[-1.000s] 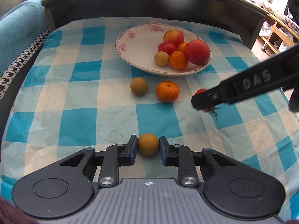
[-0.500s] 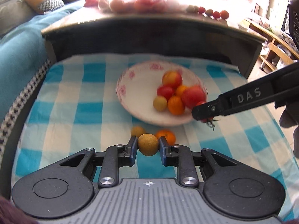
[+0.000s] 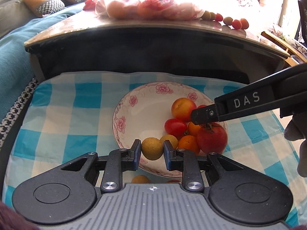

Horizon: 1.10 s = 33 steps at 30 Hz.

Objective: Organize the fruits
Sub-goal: 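Carry the cherry tomato and yellow fruit over the flowered plate and open both tools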

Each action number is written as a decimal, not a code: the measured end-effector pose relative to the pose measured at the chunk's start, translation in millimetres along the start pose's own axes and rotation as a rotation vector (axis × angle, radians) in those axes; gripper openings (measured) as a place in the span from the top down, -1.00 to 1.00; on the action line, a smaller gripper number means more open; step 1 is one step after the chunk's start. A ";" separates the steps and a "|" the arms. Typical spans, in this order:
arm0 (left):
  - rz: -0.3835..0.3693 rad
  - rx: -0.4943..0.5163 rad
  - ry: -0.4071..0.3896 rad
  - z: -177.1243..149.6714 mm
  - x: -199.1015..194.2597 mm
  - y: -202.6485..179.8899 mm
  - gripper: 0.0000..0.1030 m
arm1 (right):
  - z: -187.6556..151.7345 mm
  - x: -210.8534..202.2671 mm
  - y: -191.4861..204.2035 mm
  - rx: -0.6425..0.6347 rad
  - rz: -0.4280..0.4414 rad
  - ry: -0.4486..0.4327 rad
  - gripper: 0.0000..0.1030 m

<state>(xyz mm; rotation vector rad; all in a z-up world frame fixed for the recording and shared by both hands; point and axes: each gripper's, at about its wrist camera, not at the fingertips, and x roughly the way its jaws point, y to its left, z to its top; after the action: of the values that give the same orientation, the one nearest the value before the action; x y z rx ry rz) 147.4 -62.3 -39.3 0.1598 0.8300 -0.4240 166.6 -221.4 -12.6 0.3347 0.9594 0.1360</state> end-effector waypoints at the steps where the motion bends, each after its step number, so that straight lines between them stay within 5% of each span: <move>1: 0.000 -0.002 0.003 0.4 2.1 0.2 0.38 | 0.4 2.0 -0.7 0.002 -0.001 0.001 0.43; 9: -0.018 -0.039 -0.007 5.3 0.5 5.7 0.18 | 3.4 5.8 -6.0 0.037 0.008 0.001 0.41; 33: 0.001 -0.083 -0.067 12.6 -35.2 18.8 0.15 | -4.2 -28.1 13.5 0.013 0.062 -0.054 0.40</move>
<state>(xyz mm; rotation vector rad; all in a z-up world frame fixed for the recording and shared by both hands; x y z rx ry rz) 143.0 -38.5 -5.2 0.0691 0.7807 -0.3914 147.6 -215.1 11.7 0.3787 0.8970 0.1767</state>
